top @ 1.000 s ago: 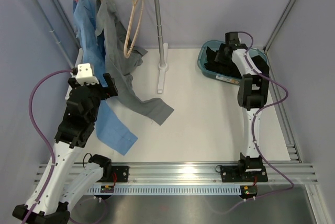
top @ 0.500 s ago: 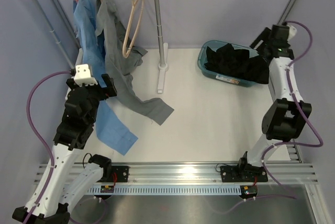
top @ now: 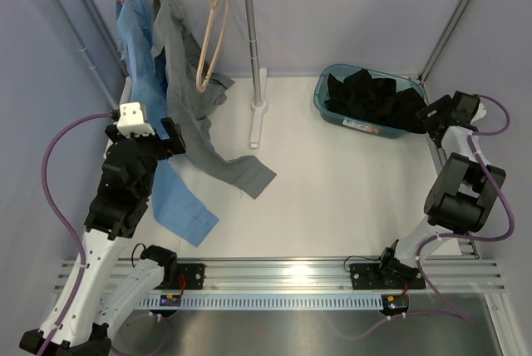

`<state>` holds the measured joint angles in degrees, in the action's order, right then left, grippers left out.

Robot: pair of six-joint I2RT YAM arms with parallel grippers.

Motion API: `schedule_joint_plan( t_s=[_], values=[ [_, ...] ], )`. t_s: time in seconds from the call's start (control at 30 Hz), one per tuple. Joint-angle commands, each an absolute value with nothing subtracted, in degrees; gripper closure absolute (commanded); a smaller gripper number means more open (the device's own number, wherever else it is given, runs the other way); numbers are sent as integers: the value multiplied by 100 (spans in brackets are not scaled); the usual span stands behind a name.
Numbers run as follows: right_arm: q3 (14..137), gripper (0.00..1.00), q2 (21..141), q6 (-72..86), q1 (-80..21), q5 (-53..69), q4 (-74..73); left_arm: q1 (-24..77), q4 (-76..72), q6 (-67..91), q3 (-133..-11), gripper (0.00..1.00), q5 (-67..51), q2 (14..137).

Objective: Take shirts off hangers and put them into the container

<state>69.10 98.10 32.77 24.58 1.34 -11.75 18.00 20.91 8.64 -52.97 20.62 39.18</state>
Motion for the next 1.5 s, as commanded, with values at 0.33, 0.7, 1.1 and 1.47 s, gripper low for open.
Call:
schedule_joint_plan(
  t_s=[0.33, 0.7, 1.1, 1.47],
  values=[
    [7110, 28, 10397, 3419, 2602, 720, -123, 1767, 1758, 905, -5309, 1, 1986, 3771],
    [7198, 72, 10310, 3182, 2602, 616, -167, 1767, 1767, 914, -5309, 1, 1969, 3779],
    [7873, 100, 9914, 2427, 2023, 247, -746, 1767, 1767, 923, -5309, 1, 1960, 3797],
    [10553, 100, 11924, 2434, 783, 150, -2608, 1767, 1767, 896, -5300, 1, 2004, 3797]
  ],
)
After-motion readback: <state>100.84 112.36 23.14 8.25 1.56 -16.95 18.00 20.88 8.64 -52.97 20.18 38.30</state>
